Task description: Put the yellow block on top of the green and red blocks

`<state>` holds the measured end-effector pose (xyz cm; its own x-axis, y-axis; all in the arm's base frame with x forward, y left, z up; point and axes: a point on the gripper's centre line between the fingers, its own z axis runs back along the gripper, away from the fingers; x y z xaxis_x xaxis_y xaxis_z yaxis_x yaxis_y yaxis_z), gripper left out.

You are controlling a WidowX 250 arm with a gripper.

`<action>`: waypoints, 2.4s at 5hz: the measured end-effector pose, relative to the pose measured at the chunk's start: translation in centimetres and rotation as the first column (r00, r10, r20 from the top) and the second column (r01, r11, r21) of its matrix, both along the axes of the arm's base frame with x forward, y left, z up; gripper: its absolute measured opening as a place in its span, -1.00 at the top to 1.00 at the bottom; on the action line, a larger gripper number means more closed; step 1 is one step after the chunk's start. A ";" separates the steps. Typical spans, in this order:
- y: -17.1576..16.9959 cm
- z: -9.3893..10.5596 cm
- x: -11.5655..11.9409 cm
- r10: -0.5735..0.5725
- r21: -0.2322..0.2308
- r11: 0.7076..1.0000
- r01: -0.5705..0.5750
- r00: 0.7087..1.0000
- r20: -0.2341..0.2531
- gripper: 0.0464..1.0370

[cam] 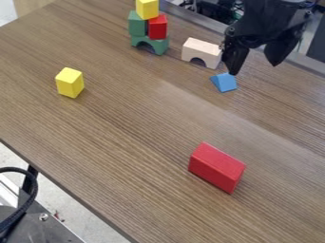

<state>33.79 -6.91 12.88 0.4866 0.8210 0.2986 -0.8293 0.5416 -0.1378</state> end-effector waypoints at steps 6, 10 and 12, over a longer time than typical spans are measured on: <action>10.4 -5.2 -6.6 0.331 -0.049 0.940 -0.337 0.938 -0.100 -0.93; 19.8 -6.9 -3.9 0.670 -0.138 0.719 -0.681 0.732 -0.122 -0.93; 21.4 -7.7 -4.9 0.721 -0.132 0.651 -0.747 0.664 -0.200 -0.93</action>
<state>28.89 14.53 5.22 -0.2800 0.9563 0.0843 -0.9599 -0.2776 -0.0393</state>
